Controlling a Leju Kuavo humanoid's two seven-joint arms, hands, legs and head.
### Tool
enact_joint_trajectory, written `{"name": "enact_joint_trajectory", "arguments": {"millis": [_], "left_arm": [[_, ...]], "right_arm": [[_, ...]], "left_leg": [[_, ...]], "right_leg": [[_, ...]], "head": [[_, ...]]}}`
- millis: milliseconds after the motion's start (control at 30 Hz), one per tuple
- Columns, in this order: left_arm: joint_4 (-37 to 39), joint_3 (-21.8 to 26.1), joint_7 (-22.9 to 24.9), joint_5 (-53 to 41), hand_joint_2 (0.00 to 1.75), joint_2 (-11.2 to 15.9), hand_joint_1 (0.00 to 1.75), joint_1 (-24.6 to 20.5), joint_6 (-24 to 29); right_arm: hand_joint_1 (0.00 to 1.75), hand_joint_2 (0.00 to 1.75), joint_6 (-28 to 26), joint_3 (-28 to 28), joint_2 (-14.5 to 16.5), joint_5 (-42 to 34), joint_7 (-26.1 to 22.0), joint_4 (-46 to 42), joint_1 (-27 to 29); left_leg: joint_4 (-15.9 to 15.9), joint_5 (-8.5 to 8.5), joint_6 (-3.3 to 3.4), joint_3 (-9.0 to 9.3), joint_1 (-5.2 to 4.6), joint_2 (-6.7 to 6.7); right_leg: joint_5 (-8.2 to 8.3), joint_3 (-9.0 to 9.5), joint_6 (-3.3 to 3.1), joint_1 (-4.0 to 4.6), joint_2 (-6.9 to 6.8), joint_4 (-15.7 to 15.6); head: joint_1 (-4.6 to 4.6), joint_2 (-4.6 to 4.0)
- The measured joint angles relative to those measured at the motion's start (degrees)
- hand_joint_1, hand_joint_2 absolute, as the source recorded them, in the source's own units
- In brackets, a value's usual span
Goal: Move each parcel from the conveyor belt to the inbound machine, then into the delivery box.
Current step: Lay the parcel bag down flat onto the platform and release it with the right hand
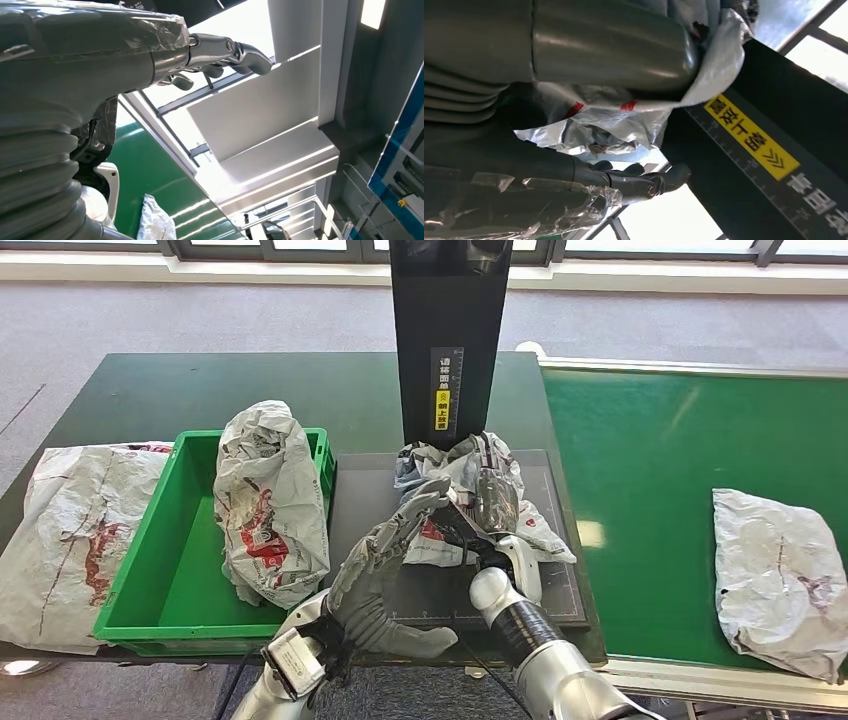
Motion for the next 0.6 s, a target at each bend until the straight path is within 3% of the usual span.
{"name": "enact_joint_trajectory", "arguments": {"millis": [100, 233, 300, 433, 600], "left_arm": [[0.04, 0.00, 0.00, -0.46, 1.75, 0.00, 0.00, 0.00, -0.01], [0.40, 0.01, 0.00, -1.22, 1.75, -0.01, 0.00, -0.03, 0.18], [0.63, 0.00, 0.00, -0.97, 1.75, 0.00, 0.00, -0.05, 0.50], [1.03, 0.02, 0.00, -0.56, 1.75, 0.00, 0.00, -0.08, 1.13], [1.05, 0.03, 0.00, -1.50, 1.75, 0.01, 0.00, -0.06, 1.32]], "right_arm": [[0.00, 0.00, 0.18, -0.06, -0.23, 0.94, 0.42, 0.20, 0.02], [0.00, 0.00, -4.11, -1.99, -0.73, 1.92, -7.80, -5.42, 4.05], [0.00, 0.00, -3.65, -2.61, -0.70, -0.03, -11.25, -11.00, 6.95], [0.00, 0.00, 4.06, -3.25, -0.66, -8.68, -15.69, -22.71, 12.93], [0.00, 0.00, 10.59, -3.65, -0.97, -11.09, -12.71, -28.74, 16.19]], "left_leg": [[0.00, 0.00, 0.00, 0.01, 0.00, 0.01], [0.00, 0.00, -0.01, 0.01, 0.00, 0.01], [0.00, -0.02, 0.00, 0.01, 0.00, 0.01], [-0.01, -0.09, -0.01, 0.00, 0.00, 0.01], [-0.01, -0.11, -0.01, 0.01, 0.00, 0.05]], "right_leg": [[0.00, 0.00, 0.00, 0.00, 0.01, 0.00], [0.00, 0.00, -0.01, 0.01, 0.02, 0.00], [-0.02, -0.01, -0.02, 0.01, 0.02, 0.00], [-0.08, -0.01, -0.03, 0.01, 0.02, 0.00], [-0.08, -0.04, -0.03, 0.00, 0.08, 0.00]], "head": [[0.00, 0.00], [0.00, 0.00], [0.00, 0.00], [0.00, 0.01], [0.00, 0.00]]}}
